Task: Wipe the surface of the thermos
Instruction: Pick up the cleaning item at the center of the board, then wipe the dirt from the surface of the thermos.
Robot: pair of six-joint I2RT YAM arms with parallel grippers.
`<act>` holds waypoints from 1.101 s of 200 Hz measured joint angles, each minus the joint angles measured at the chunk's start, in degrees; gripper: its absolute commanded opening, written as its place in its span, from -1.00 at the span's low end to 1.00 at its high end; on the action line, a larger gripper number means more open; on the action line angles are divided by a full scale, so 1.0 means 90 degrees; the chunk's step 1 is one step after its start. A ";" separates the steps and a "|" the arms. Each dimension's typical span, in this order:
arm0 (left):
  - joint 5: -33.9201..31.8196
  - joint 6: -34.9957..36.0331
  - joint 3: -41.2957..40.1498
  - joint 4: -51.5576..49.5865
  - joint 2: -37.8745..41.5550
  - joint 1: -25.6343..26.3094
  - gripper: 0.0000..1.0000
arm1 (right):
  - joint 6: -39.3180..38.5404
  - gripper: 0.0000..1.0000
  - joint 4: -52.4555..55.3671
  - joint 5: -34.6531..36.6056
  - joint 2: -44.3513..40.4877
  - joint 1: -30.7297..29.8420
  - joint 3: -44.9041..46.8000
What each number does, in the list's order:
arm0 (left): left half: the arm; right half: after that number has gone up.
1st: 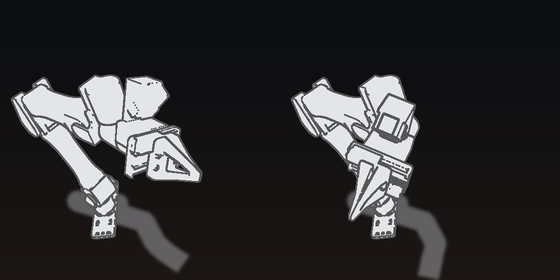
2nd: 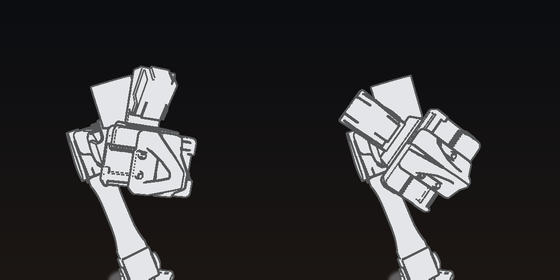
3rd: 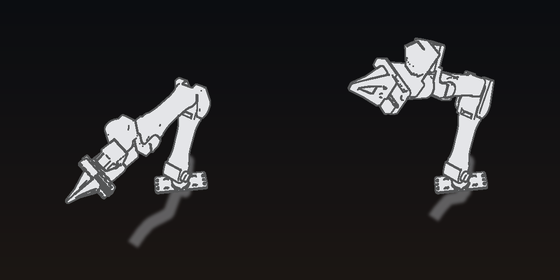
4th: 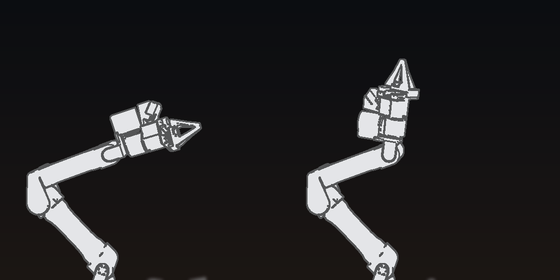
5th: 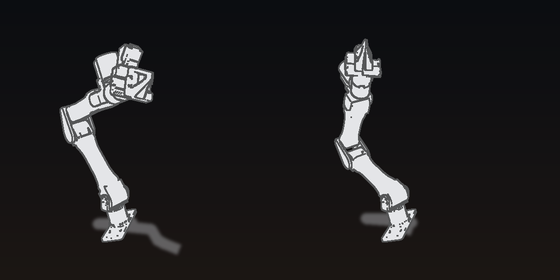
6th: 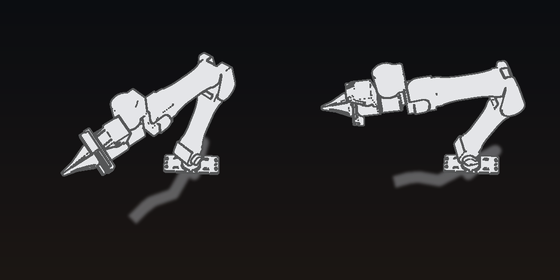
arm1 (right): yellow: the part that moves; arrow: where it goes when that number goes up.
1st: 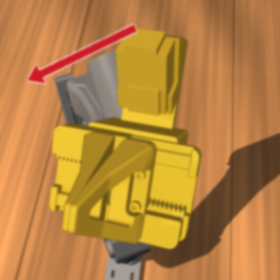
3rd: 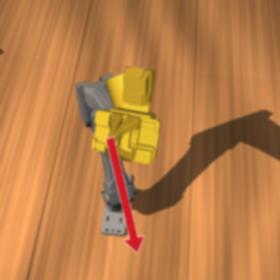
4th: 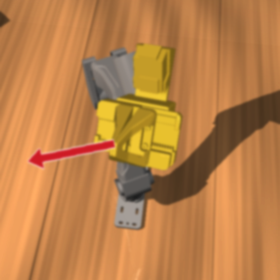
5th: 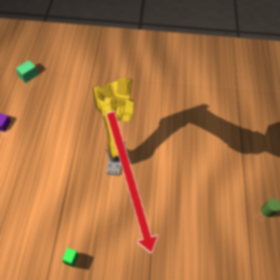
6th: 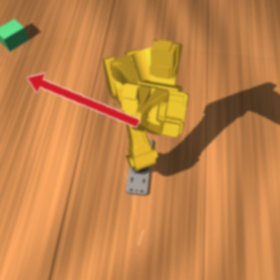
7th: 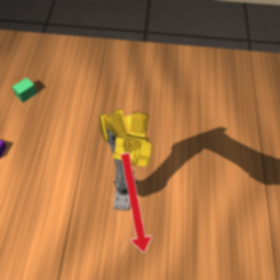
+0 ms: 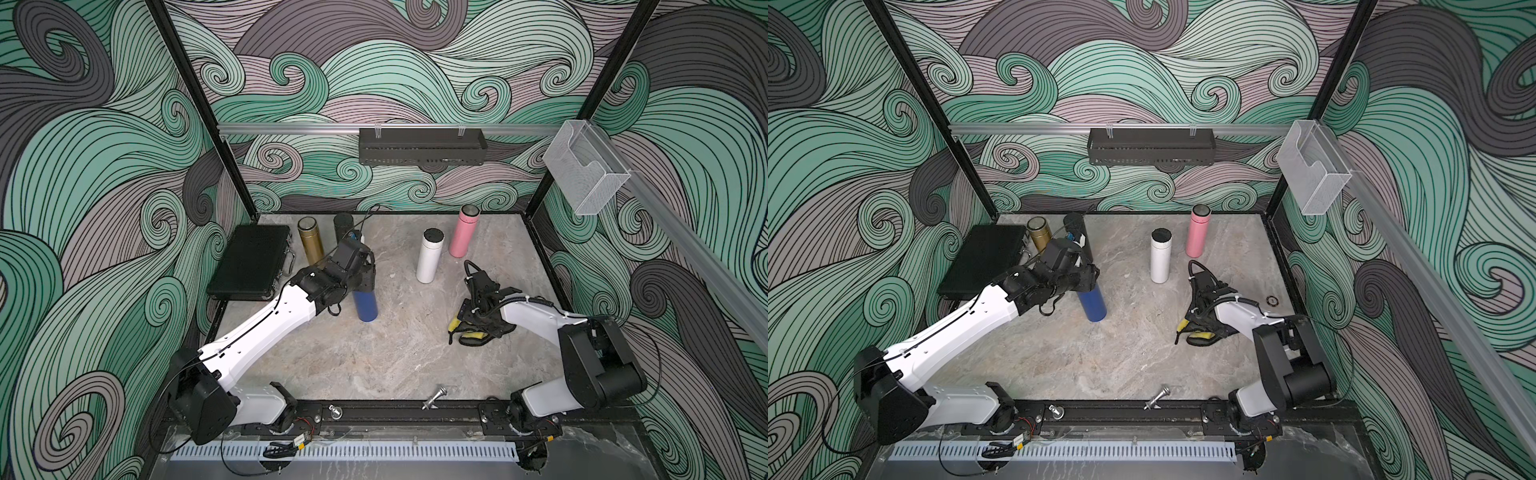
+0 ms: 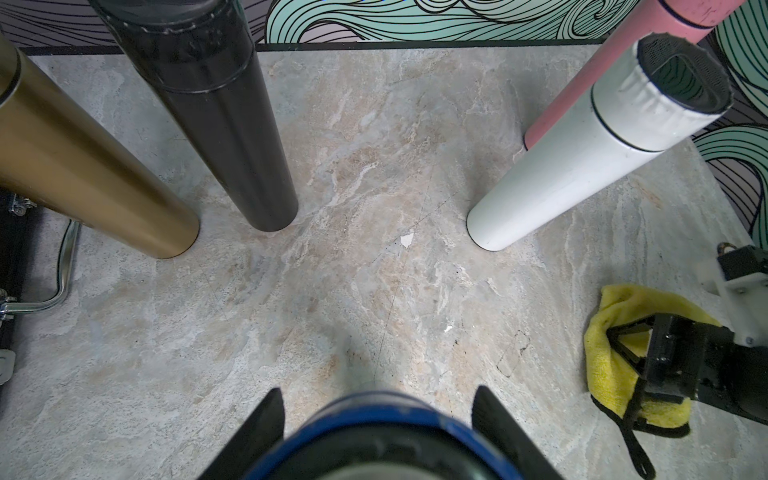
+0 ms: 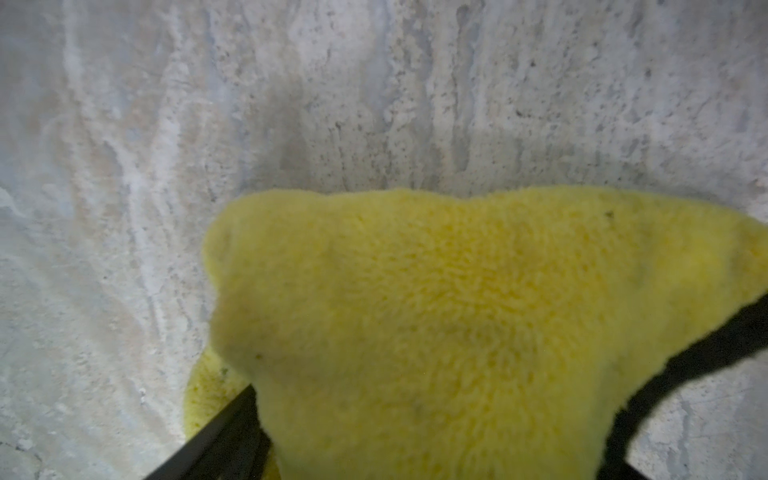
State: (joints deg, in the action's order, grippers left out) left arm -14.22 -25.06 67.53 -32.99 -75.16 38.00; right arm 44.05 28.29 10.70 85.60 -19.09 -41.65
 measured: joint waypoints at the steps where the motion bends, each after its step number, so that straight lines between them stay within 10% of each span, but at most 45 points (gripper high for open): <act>1: 0.0000 0.0000 -0.0002 0.0002 0.0000 0.0000 -1.00 | -0.0010 0.57 -0.0002 0.0002 0.0000 -0.0002 0.0000; 68: 0.0015 0.0000 -0.0287 0.0206 -0.0002 -0.0012 -1.00 | -0.0267 -1.00 -0.0265 -0.0073 0.0063 -0.0070 -0.0002; 162: 0.0085 -0.0160 -0.0435 0.0561 -0.0007 -0.0012 -1.00 | -0.0984 -1.00 -0.2059 -0.2057 -0.2414 -0.1700 0.0682; 220: 0.0413 -0.0340 -0.0265 0.0663 -0.0197 -0.0012 -1.00 | -0.1787 -1.00 -0.2858 -0.3320 -0.1627 -0.2691 -0.1035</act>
State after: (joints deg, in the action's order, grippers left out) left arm -10.50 -28.12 65.14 -27.03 -76.93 37.89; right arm 27.97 2.57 -19.18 70.96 -43.31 -50.96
